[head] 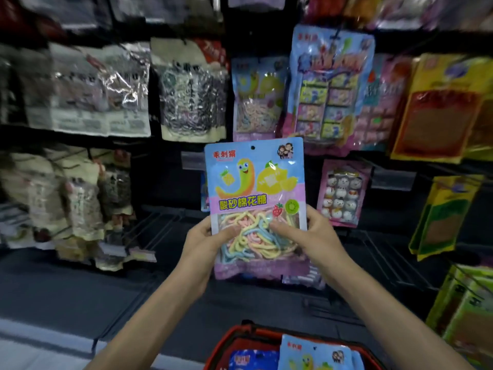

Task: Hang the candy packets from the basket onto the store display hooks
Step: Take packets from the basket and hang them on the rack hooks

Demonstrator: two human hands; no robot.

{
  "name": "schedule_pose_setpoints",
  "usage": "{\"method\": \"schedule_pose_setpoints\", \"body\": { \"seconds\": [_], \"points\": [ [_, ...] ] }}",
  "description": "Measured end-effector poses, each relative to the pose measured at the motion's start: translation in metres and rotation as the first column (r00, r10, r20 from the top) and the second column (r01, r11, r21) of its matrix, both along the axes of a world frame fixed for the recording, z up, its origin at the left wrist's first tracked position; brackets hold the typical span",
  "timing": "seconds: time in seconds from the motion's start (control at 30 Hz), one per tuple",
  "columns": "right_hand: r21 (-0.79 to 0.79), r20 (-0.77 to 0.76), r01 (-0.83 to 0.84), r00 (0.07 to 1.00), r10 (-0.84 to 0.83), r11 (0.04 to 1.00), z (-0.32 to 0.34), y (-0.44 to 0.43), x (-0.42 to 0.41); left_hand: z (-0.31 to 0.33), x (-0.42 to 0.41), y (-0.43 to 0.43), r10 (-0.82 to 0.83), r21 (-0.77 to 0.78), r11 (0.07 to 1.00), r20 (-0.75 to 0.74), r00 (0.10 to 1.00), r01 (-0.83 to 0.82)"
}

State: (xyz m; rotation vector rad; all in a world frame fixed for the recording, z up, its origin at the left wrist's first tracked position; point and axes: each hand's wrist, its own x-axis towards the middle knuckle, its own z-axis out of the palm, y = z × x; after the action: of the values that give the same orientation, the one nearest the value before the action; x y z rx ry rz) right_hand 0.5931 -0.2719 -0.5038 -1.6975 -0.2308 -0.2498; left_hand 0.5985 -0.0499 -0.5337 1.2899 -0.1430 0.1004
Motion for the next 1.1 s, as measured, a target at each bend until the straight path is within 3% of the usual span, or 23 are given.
{"method": "schedule_pose_setpoints", "body": {
  "seconds": [0.23, 0.5, 0.6, 0.83, 1.1],
  "points": [
    [0.018, 0.103, 0.058, 0.993, -0.059, 0.998, 0.075, 0.027, 0.031, 0.078, 0.033, 0.017, 0.081, 0.032, 0.996, 0.148, 0.986, -0.086],
    [0.066, 0.272, 0.213, 0.936, -0.223, 0.975, 0.141, 0.067, 0.095, 0.155, 0.090, 0.026, 0.214, -0.038, 0.977, 0.270, 0.939, -0.211],
    [0.143, 0.307, 0.182, 0.926, -0.218, 0.973, 0.162, 0.072, 0.107, 0.175, 0.109, 0.028, 0.221, -0.053, 0.975, 0.301, 0.928, -0.216],
    [0.249, 0.381, 0.141, 0.895, -0.231, 0.958, 0.174, 0.074, 0.117, 0.197, 0.132, 0.023, 0.205, -0.077, 0.979, 0.373, 0.905, -0.190],
    [0.247, 0.360, 0.201, 0.889, -0.282, 0.948, 0.180, 0.069, 0.120, 0.202, 0.139, 0.018, 0.171, -0.085, 0.985, 0.351, 0.921, -0.150]
  ]
}}
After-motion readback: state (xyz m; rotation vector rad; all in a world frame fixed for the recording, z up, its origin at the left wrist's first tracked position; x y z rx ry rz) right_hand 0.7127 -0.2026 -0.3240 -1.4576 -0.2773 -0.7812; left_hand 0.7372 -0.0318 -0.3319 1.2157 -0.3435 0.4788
